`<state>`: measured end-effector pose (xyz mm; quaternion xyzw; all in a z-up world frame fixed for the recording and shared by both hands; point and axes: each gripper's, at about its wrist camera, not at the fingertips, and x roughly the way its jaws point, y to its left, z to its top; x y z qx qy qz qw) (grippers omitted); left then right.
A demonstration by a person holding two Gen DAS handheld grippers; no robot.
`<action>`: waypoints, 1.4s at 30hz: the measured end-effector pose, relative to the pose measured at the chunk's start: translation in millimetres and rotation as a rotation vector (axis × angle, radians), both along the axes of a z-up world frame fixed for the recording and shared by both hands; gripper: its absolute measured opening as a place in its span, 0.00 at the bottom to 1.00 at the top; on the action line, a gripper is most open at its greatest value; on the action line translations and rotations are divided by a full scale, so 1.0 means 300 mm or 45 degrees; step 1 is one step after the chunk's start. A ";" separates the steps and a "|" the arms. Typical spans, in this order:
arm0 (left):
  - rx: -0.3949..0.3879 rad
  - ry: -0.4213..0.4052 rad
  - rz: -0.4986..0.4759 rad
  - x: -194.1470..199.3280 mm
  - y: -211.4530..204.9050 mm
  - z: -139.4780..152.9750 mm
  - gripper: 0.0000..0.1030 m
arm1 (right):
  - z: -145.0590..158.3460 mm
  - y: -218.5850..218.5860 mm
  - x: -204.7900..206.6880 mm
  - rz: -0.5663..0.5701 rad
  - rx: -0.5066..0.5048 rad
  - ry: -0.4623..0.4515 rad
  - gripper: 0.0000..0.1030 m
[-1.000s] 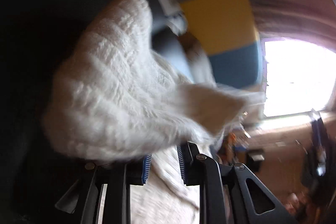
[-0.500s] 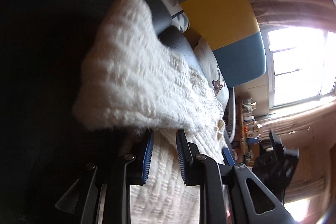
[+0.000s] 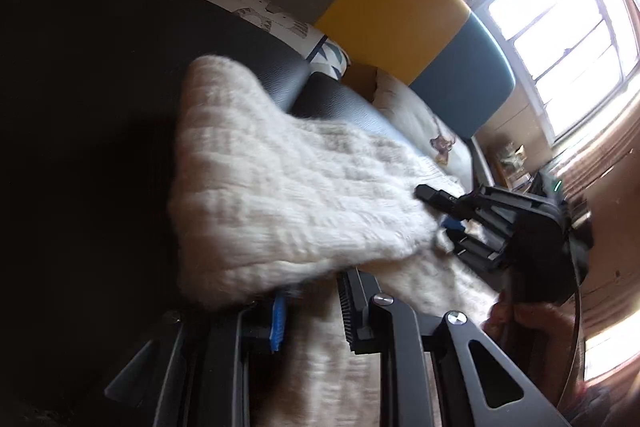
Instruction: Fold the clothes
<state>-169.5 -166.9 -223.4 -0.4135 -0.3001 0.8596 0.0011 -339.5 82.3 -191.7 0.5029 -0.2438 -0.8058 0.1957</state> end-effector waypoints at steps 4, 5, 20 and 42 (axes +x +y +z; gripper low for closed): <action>-0.082 -0.007 -0.042 0.006 0.011 0.005 0.17 | 0.201 -0.091 0.034 0.173 0.357 0.270 0.11; -0.078 -0.005 -0.044 0.007 0.012 0.008 0.17 | 0.250 -0.097 0.038 0.183 0.404 0.321 0.11; 0.228 0.080 -0.003 0.014 -0.067 0.056 0.17 | 0.611 0.077 0.087 0.092 0.391 0.528 0.12; 0.320 -0.040 -0.100 0.081 0.034 -0.021 0.23 | 0.028 0.479 0.292 -0.134 -0.613 0.060 0.94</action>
